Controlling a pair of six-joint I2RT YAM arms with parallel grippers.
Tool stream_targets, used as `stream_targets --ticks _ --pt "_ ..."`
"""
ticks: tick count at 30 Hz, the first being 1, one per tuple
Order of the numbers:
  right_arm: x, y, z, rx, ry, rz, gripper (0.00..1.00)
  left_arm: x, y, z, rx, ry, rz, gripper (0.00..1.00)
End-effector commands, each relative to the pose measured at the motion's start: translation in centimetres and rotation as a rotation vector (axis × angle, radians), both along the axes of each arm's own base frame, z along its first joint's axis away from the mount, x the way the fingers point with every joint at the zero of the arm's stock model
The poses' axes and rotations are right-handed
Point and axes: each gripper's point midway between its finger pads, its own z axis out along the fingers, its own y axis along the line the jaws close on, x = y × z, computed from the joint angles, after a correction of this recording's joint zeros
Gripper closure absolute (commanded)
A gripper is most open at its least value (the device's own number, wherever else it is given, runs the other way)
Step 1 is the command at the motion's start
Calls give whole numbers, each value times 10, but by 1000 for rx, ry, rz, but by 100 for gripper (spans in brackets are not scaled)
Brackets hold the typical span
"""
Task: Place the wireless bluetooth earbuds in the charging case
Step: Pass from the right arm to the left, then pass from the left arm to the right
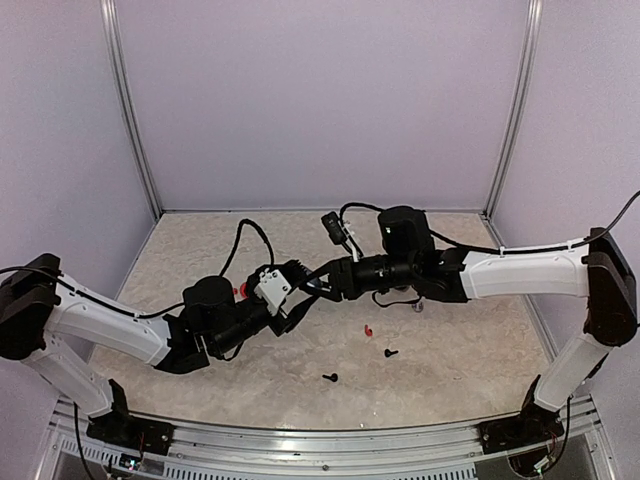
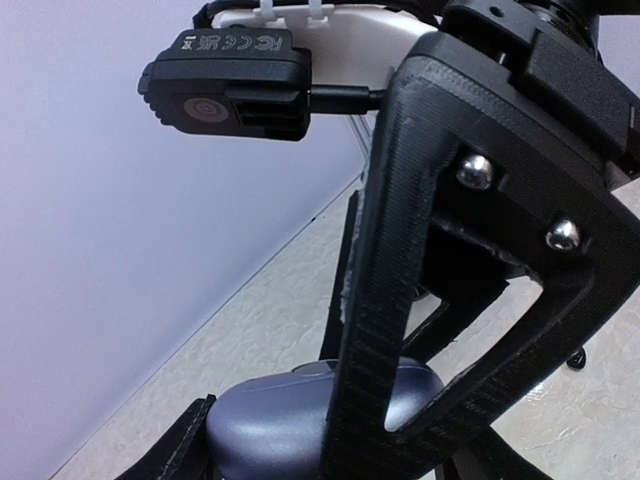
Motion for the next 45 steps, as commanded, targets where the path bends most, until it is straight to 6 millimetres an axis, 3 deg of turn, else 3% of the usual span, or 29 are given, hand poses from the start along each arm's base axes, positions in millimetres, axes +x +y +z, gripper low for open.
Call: stream_targets --ticks 1,6,9,12,20,24,31,45 --pt "-7 0 16 36 -27 4 53 1 -3 20 -55 -46 10 40" --pt "-15 -2 30 68 -53 59 38 -14 -4 19 -47 -53 -66 53" --pt "-22 -9 44 106 -68 129 27 -32 -3 25 -63 -61 -162 55" --pt "-33 -20 54 146 -66 221 23 -55 -2 36 -78 -73 -281 56" --pt "-87 -41 76 248 20 528 28 -115 2 69 -114 -86 -580 58" --pt "-106 -47 91 308 57 625 31 -136 3 86 -120 -130 -645 60" --pt "-133 -36 96 298 94 745 37 -149 -7 91 -73 -151 -702 62" --pt "-155 -27 89 298 149 852 55 -158 -15 90 -40 -176 -749 63"
